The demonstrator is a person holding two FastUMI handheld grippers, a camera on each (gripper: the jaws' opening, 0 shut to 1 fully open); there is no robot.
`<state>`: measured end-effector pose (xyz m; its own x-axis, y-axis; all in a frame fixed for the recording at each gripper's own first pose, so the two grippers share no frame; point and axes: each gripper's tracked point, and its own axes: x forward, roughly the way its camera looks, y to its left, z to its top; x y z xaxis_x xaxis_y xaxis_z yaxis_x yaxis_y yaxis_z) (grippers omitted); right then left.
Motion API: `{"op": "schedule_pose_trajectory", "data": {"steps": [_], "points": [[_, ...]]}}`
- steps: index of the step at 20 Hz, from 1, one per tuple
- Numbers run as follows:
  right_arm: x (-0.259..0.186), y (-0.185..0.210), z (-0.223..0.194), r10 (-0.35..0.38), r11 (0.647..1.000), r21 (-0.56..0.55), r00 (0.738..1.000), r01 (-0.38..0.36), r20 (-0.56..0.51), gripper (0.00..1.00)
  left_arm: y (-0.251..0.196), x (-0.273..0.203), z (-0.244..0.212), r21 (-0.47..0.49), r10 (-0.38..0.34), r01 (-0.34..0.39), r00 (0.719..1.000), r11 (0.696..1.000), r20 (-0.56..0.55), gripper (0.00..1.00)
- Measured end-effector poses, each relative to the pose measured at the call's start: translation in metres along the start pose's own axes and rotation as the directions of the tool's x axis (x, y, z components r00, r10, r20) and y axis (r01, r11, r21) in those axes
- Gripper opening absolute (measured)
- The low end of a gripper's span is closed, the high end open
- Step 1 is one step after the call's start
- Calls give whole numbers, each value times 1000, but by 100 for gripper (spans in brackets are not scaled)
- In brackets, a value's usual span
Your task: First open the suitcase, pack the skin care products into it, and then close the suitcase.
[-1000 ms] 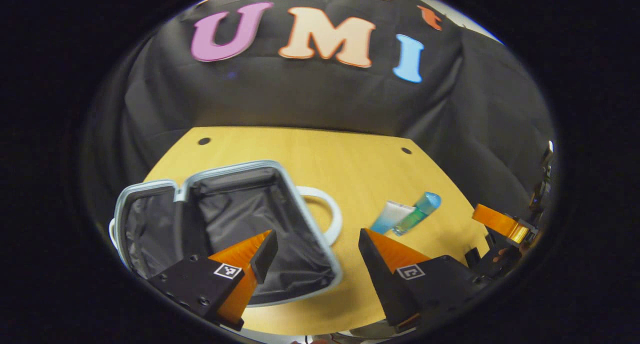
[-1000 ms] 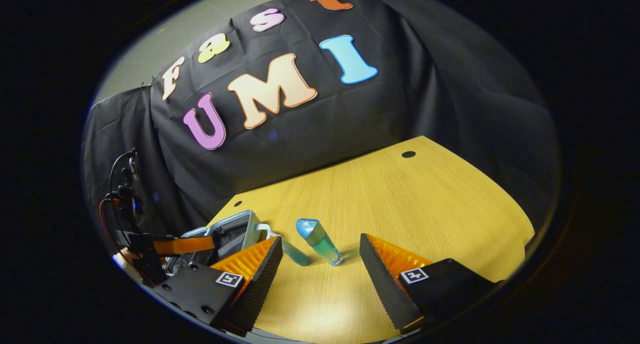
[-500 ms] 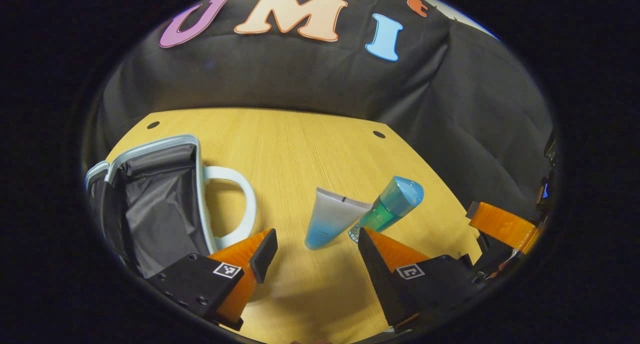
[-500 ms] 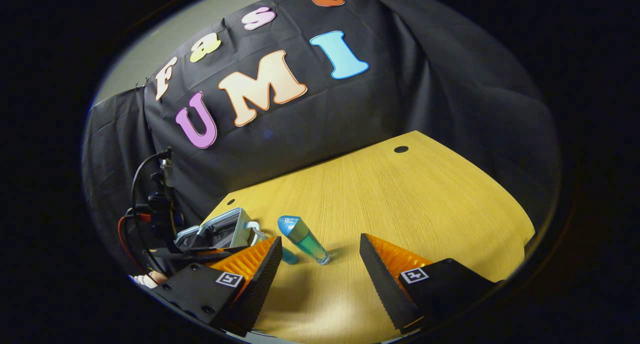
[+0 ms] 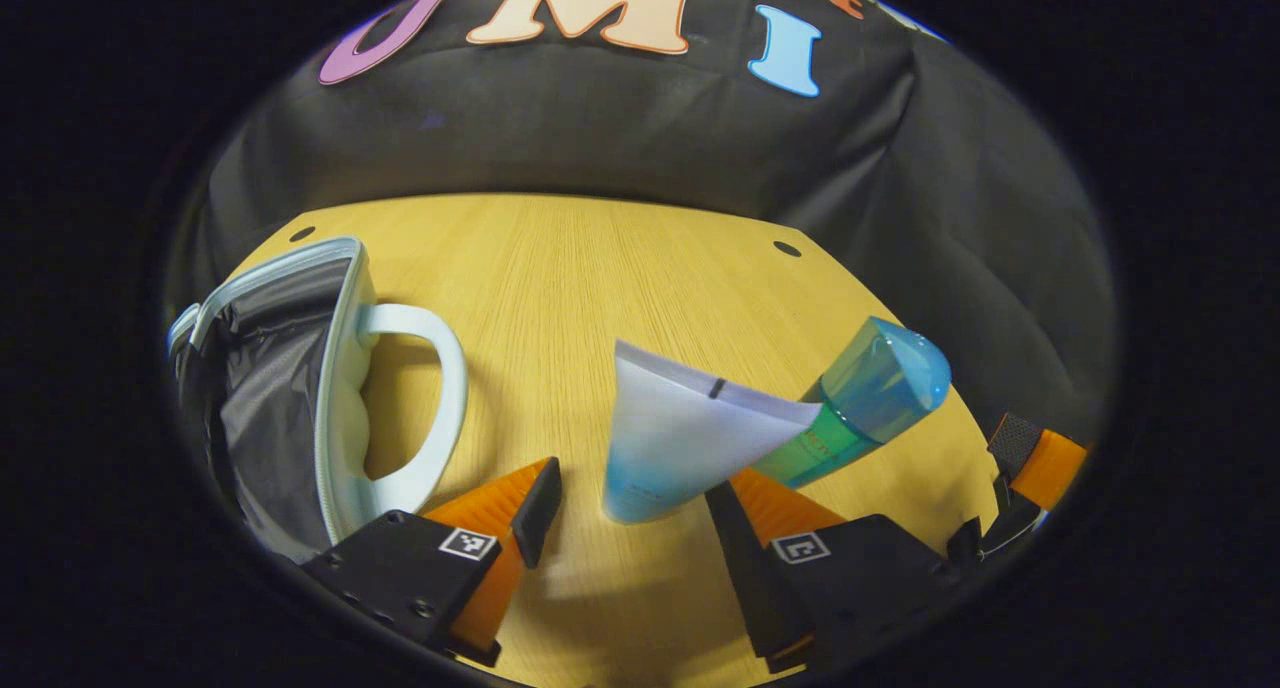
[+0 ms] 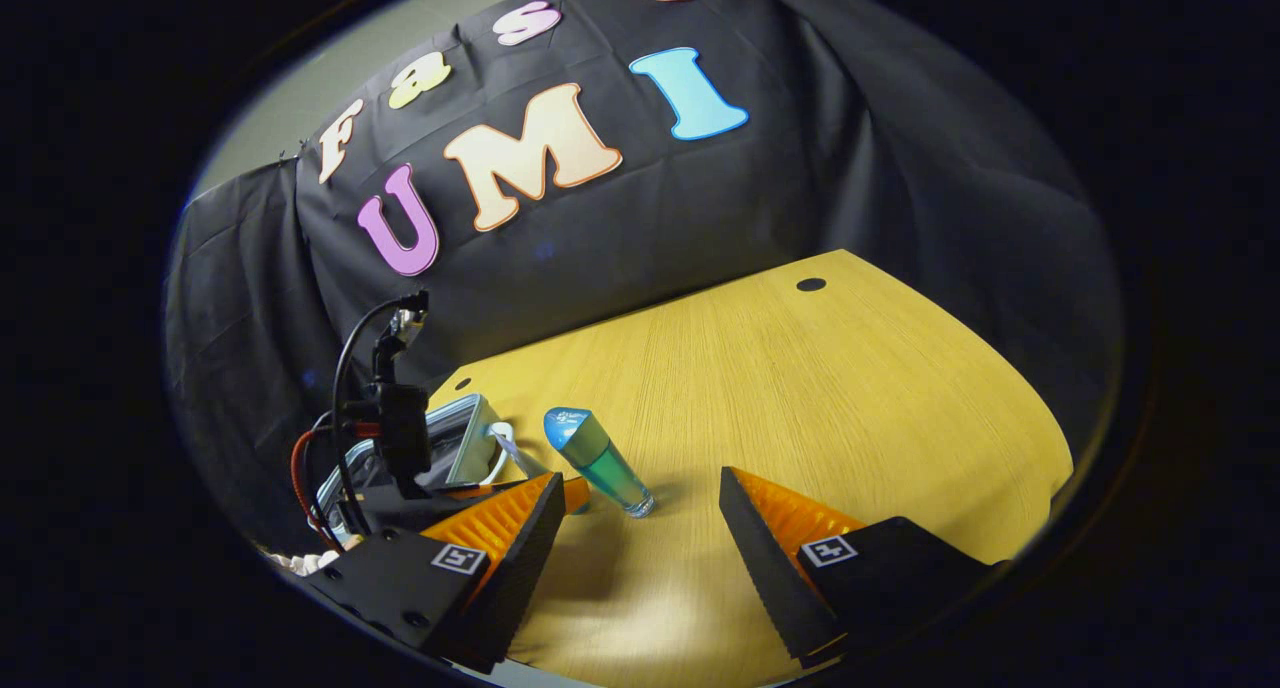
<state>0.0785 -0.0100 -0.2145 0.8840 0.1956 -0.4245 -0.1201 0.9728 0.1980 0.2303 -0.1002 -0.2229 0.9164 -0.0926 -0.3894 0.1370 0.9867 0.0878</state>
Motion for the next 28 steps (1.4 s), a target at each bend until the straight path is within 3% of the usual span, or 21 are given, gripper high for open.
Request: {"op": "schedule_pose_trajectory", "data": {"steps": [2, 3, 4, 6, 10, 12, 19, 20, 22, 23, 25, 26, 28], "points": [[4, 2, -3, 7, 1000, -11, 1000, -7, -10, 95, 0, 4, 0, 3, -8, 8, 1000, 1000, -2, 75], [5, 3, -4, 10, 1000, -22, 1000, -10, -12, 98, 0, 6, 0, 0, -10, 10, 1000, 1000, 4, 75], [7, 4, -5, 12, 999, -35, 1000, -13, -14, 95, 2, 8, 1, 1, 7, -7, 1000, 1000, 16, 58], [13, 10, -9, 28, 998, -58, 999, -29, -24, 98, 7, 8, 0, 5, 18, -18, 1000, 1000, 24, 39], [34, 17, -20, 45, 993, -106, 997, -51, -65, 98, 9, 0, 2, -56, 3, -1, 999, 998, 38, 34], [45, 23, -24, 63, 990, -124, 995, -73, -84, 95, 10, -14, 8, -91, -10, 15, 999, 996, 49, 37], [91, 44, -40, 108, 977, -168, 983, -133, -147, 98, 29, -91, 50, -209, -29, 54, 992, 976, 120, 34], [98, 48, -42, 109, 975, -176, 983, -134, -147, 94, 38, -102, 53, -216, -18, 45, 992, 975, 125, 34], [107, 52, -45, 105, 973, -189, 985, -131, -139, 77, 60, -122, 54, -232, 10, 18, 993, 973, 121, 37], [109, 51, -47, 98, 972, -198, 986, -124, -136, 80, 71, -131, 52, -239, 22, 6, 993, 971, 116, 34], [118, 49, -49, 83, 970, -217, 988, -109, -129, 74, 94, -148, 46, -252, 53, -25, 993, 967, 102, 37], [121, 47, -50, 71, 969, -224, 989, -99, -127, 61, 106, -156, 43, -257, 74, -47, 993, 965, 94, 34], [123, 46, -52, 66, 967, -239, 991, -93, -120, 52, 125, -170, 38, -268, 109, -83, 990, 960, 85, 34]]}}
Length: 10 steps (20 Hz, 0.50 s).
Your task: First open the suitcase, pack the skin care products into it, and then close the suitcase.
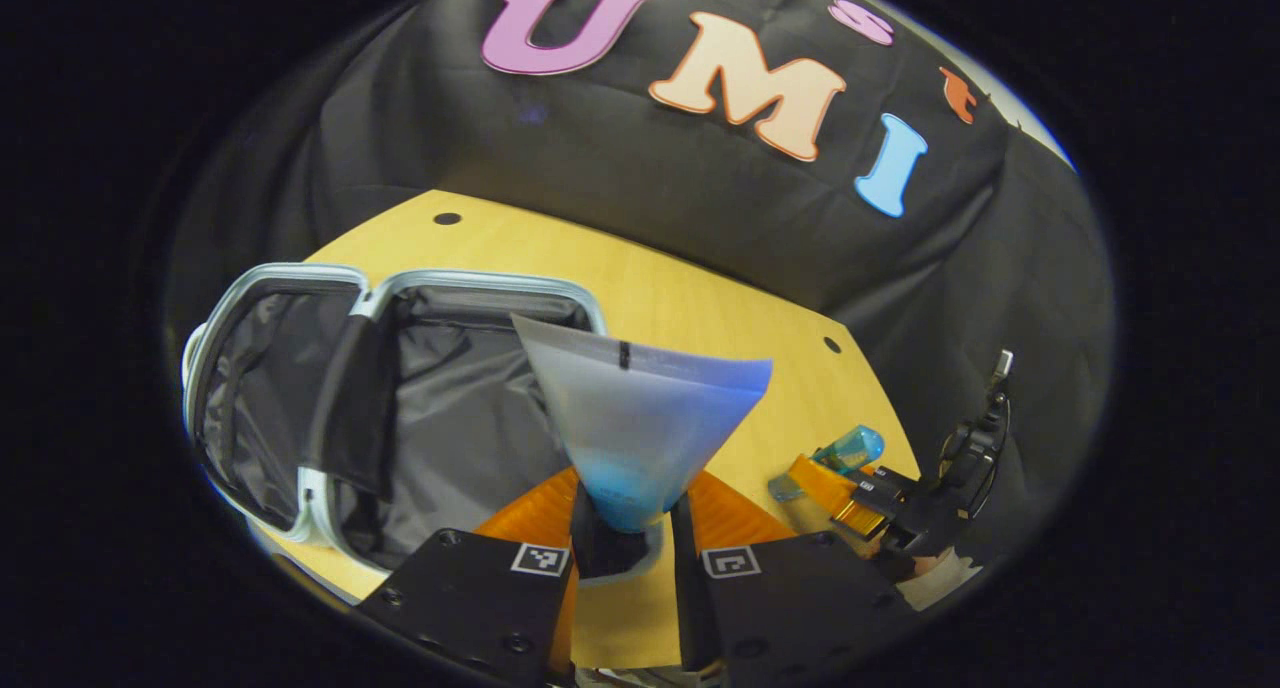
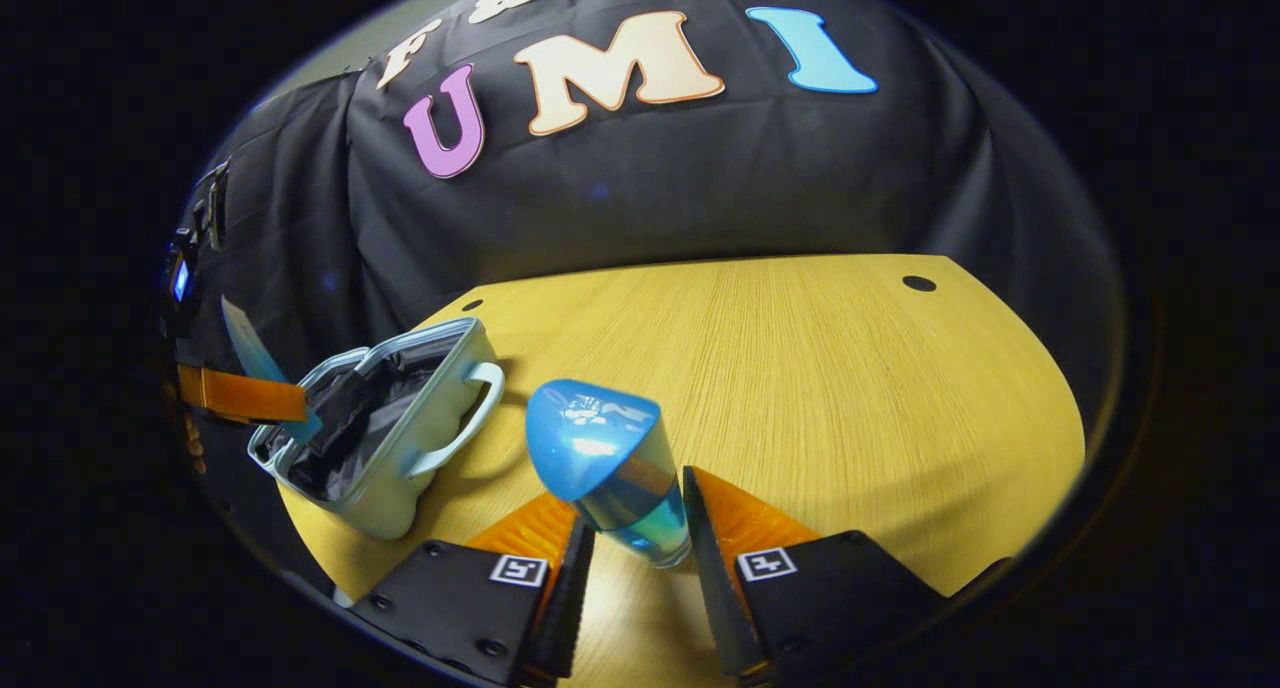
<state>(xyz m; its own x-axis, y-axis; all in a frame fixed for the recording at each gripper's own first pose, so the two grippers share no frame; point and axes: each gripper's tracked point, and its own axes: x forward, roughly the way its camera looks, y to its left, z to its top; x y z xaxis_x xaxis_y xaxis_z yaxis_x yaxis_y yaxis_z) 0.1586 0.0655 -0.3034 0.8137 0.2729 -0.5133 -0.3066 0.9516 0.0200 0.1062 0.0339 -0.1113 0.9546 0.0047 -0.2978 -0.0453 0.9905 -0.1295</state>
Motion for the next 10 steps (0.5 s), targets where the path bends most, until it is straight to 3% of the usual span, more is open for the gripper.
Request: {"op": "schedule_pose_trajectory", "data": {"steps": [2, 4, 7, 10], "points": [[4, -1, 1, -16, 999, -37, 1000, 15, -5, 44, 21, -11, 0, -3, 28, -28, 999, 1000, -14, 32], [5, 4, 1, -10, 998, -61, 1000, 9, -29, 43, 37, -18, 1, -5, 35, -35, 999, 999, -39, 34], [-6, 23, 3, 24, 999, -45, 997, -27, -67, 43, 55, -18, -10, 1, 26, -26, 988, 1000, -150, 37], [-26, 58, 29, 79, 997, -21, 996, -80, -41, 41, 77, -13, -25, 33, 26, -17, 962, 999, -272, 34]]}}
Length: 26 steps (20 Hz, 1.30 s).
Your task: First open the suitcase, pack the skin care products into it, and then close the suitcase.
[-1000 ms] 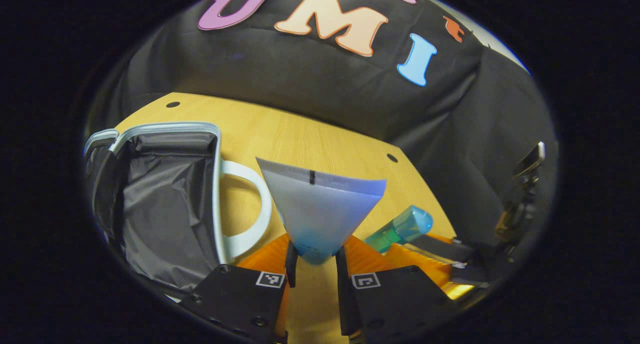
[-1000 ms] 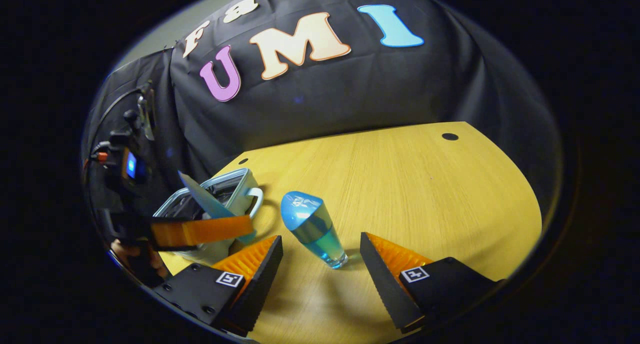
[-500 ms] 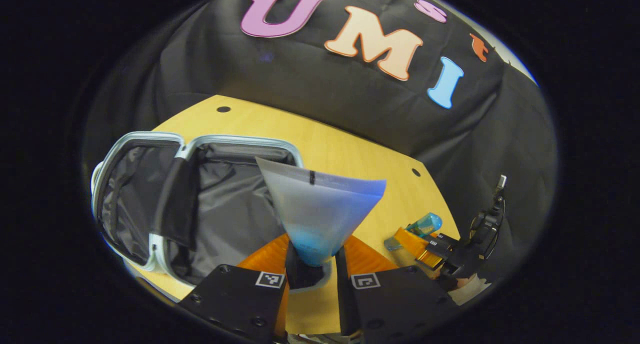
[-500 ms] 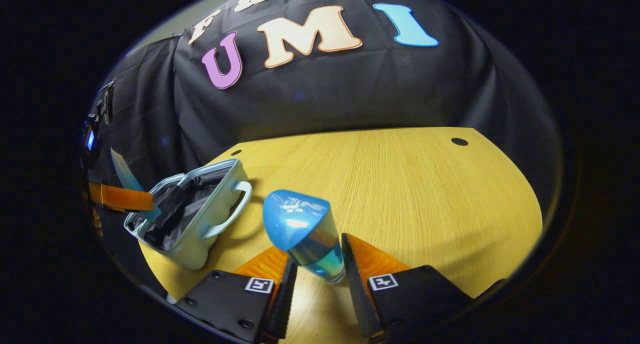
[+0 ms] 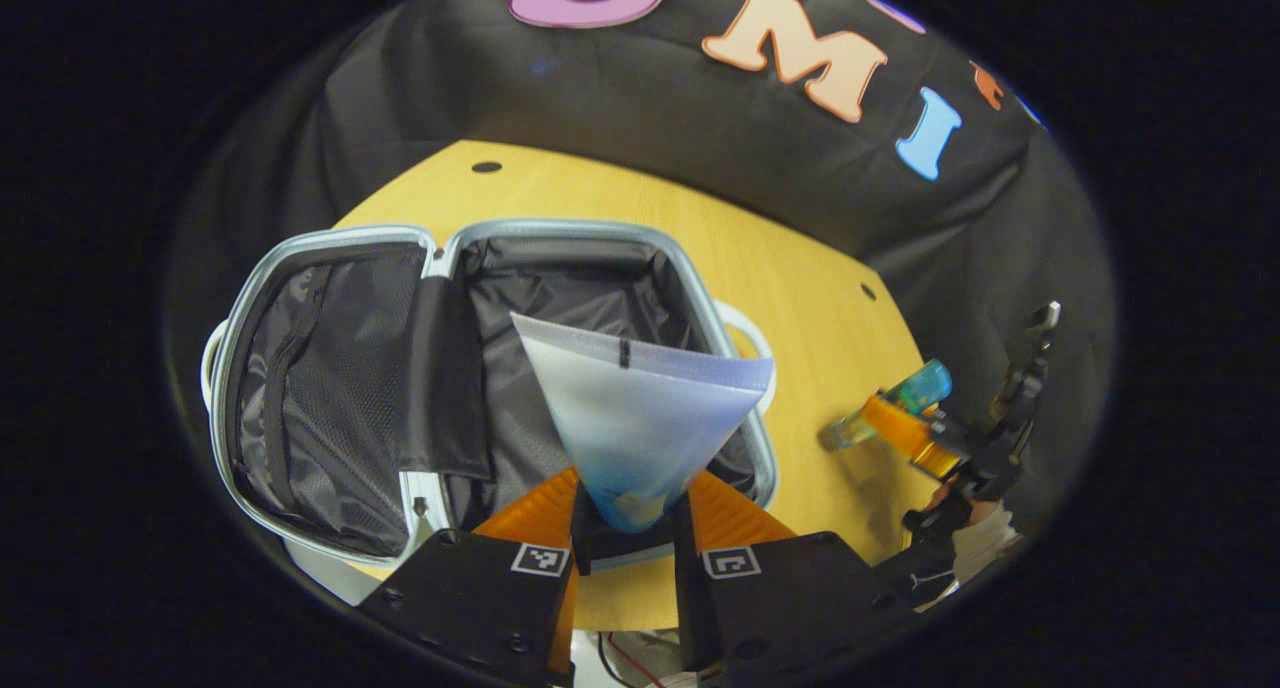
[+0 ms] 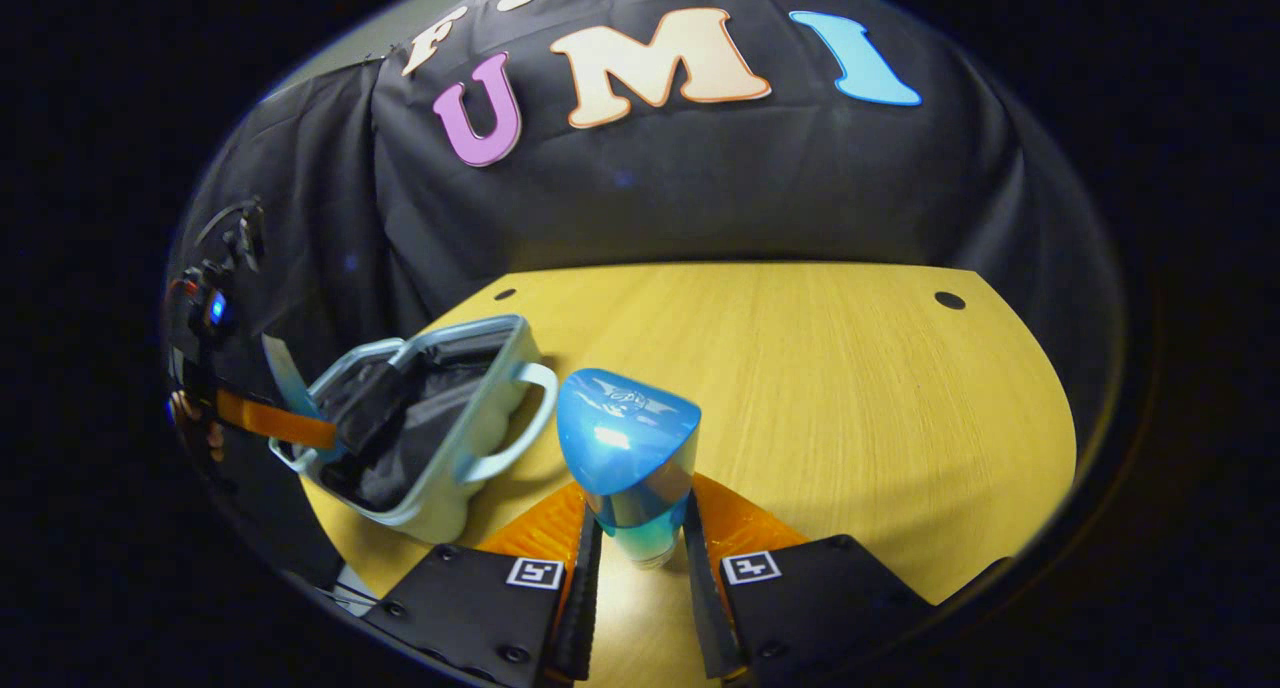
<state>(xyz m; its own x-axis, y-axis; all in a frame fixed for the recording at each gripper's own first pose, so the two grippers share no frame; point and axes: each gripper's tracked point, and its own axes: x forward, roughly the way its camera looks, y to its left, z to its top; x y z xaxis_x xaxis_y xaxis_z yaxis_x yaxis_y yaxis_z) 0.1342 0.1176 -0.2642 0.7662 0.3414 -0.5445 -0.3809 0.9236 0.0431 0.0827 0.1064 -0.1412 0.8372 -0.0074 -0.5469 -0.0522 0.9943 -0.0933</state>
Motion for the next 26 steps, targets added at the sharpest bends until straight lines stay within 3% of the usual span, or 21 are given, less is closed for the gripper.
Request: {"op": "schedule_pose_trajectory", "data": {"steps": [3, 4, 7, 8, 10, 11, 12, 13, 16, 19, 23, 26], "points": [[-15, 37, 23, 40, 999, 25, 999, -40, 21, 45, 9, 11, -5, 19, -13, 14, 997, 1000, -78, 31], [-20, 49, 28, 58, 997, 44, 998, -59, 18, 41, 10, 15, -10, 25, -19, 22, 994, 999, -109, 34], [-28, 87, 35, 113, 989, 97, 994, -113, 5, 43, 13, 26, -28, 16, -50, 55, 975, 998, -215, 31], [-28, 98, 34, 127, 987, 96, 992, -126, -3, 43, 25, 37, -39, 2, -62, 65, 967, 998, -248, 34], [-26, 116, 26, 147, 986, 79, 988, -144, -36, 43, 28, 47, -49, -29, -71, 65, 950, 997, -304, 31], [-26, 125, 22, 161, 985, 74, 986, -157, -54, 43, 31, 50, -51, -37, -66, 57, 949, 998, -308, 37], [-25, 134, 18, 174, 983, 71, 982, -169, -70, 40, 33, 53, -51, -45, -63, 51, 950, 998, -307, 34], [-24, 142, 15, 185, 982, 67, 979, -179, -82, 40, 32, 56, -51, -60, -72, 57, 953, 997, -293, 36], [-19, 166, 14, 216, 976, 58, 971, -211, -107, 43, 13, 43, -31, -84, -124, 109, 970, 991, -207, 75], [-6, 187, 14, 246, 969, 62, 961, -240, -129, 43, 20, 16, 4, -59, -104, 100, 992, 993, -69, 96], [24, 209, -6, 273, 962, 69, 939, -264, -209, 43, 50, -36, 35, -116, -63, 70, 996, 991, 68, 95], [41, 208, -24, 237, 970, 11, 931, -243, -276, 39, 91, -67, 32, -165, 18, 0, 994, 986, 108, 95]]}}
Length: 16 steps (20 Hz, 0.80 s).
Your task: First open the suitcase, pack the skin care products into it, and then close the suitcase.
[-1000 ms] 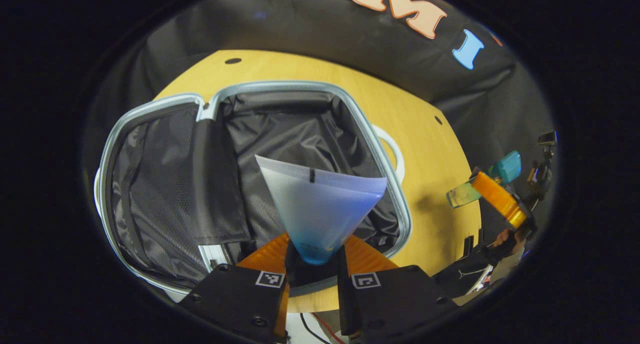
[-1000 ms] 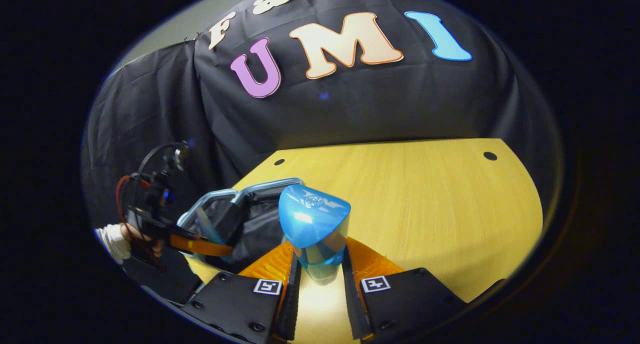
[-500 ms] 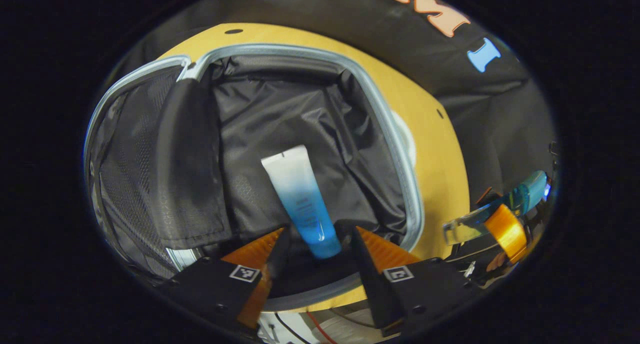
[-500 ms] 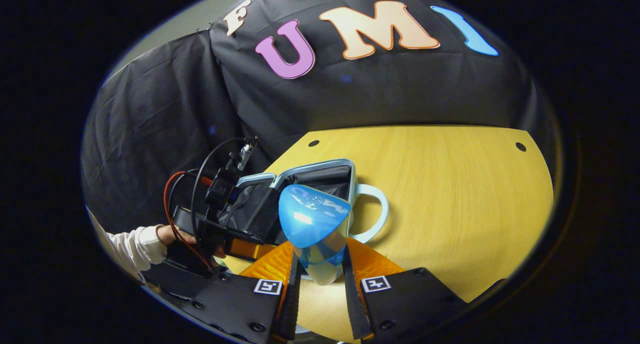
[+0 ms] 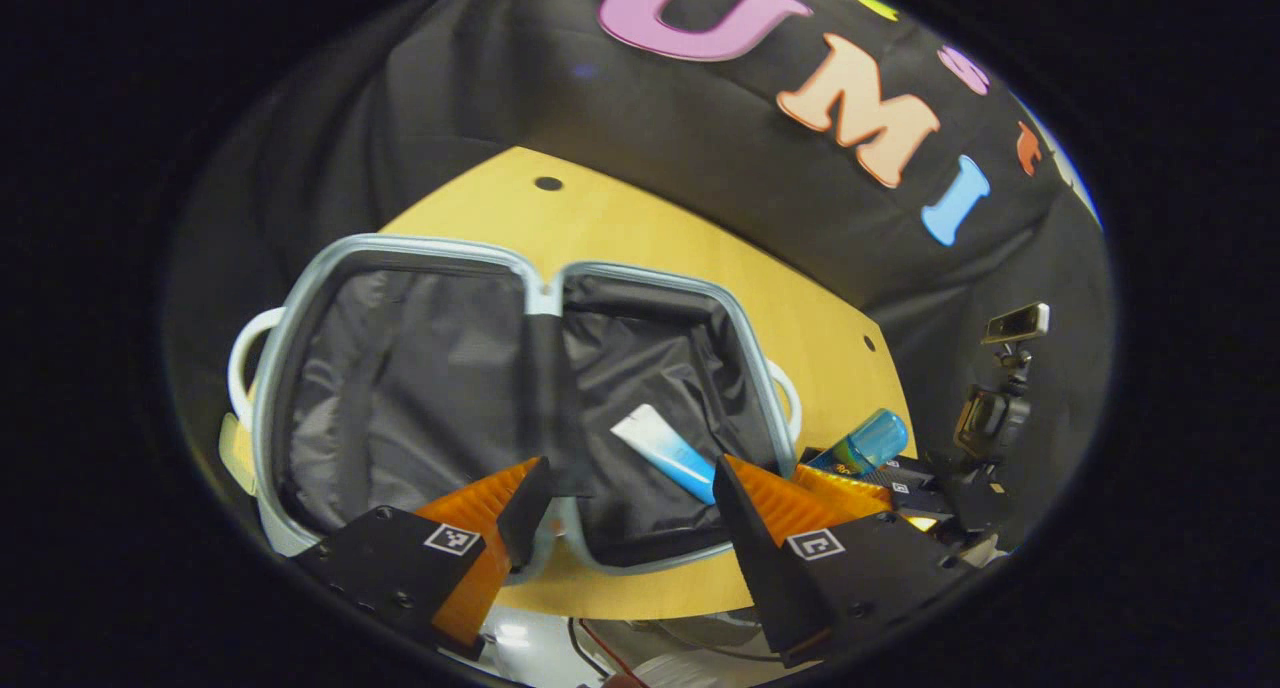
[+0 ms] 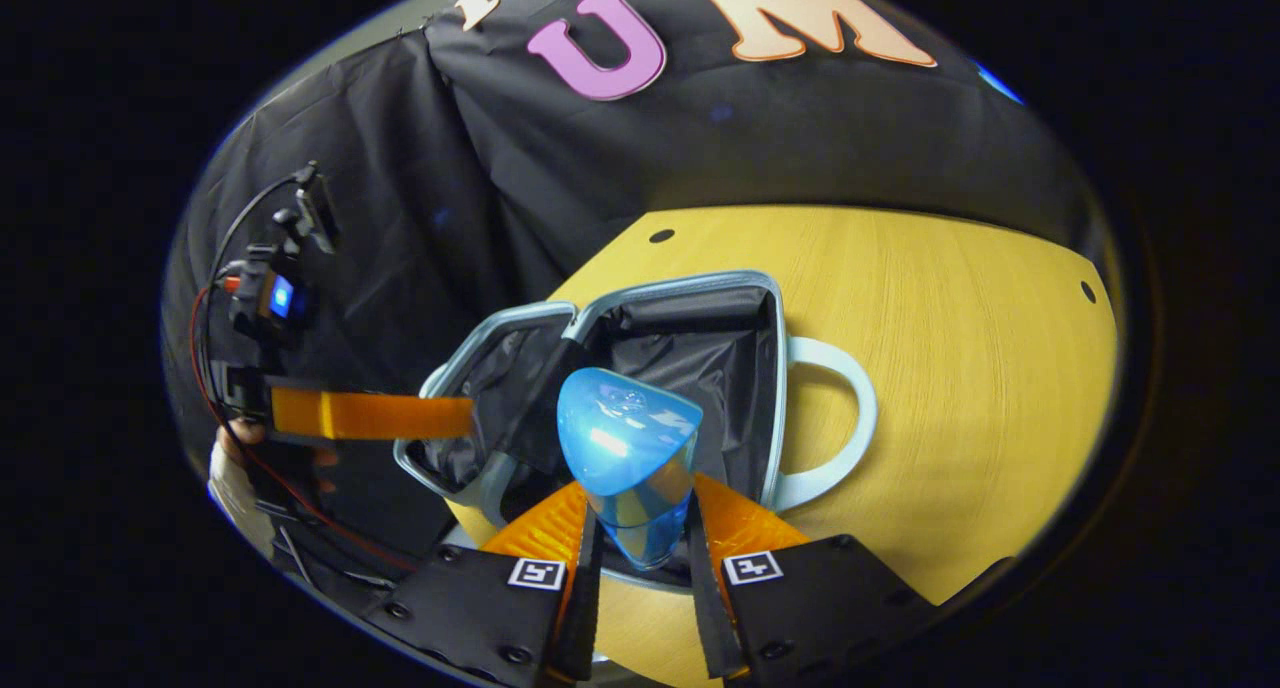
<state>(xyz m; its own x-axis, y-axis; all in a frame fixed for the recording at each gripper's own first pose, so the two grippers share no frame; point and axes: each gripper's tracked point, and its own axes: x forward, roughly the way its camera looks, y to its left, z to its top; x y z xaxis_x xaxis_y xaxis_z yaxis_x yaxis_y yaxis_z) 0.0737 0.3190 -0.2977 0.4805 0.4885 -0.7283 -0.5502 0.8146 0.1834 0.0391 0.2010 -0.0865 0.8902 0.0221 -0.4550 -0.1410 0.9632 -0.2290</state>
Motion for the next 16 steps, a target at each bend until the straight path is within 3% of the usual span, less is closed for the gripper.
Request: {"op": "schedule_pose_trajectory", "data": {"steps": [2, 3, 5, 10, 12, 13, 14, 15, 16], "points": [[14, -9, -9, -19, 1000, -15, 999, 18, -48, 43, 27, -18, -4, -41, 53, -52, 999, 998, 13, 95], [22, -10, -12, -24, 1000, -17, 997, 23, -69, 40, 41, -24, -7, -66, 77, -76, 997, 995, 16, 91], [31, -16, -19, -49, 999, -26, 994, 47, -100, 40, 67, -31, -12, -132, 123, -118, 992, 984, 24, 95], [45, -9, -19, -53, 999, -13, 994, 52, -99, 43, 124, -55, -18, -294, 224, -197, 973, 935, 61, 95], [41, -4, 2, -47, 999, 16, 998, 47, -31, 58, 152, -61, -20, -348, 270, -228, 960, 909, 75, 95], [35, -6, 13, -41, 999, 29, 999, 41, 1, 60, 164, -62, -16, -374, 288, -237, 954, 897, 84, 95], [27, -5, 24, -32, 998, 47, 999, 30, 36, 80, 175, -61, -12, -400, 304, -245, 948, 883, 91, 95], [17, -7, 36, -25, 997, 69, 997, 20, 75, 83, 189, -62, -10, -424, 320, -252, 942, 870, 97, 96], [0, -10, 51, -23, 996, 90, 993, 13, 119, 96, 199, -62, -6, -450, 324, -245, 940, 859, 106, 95]]}}
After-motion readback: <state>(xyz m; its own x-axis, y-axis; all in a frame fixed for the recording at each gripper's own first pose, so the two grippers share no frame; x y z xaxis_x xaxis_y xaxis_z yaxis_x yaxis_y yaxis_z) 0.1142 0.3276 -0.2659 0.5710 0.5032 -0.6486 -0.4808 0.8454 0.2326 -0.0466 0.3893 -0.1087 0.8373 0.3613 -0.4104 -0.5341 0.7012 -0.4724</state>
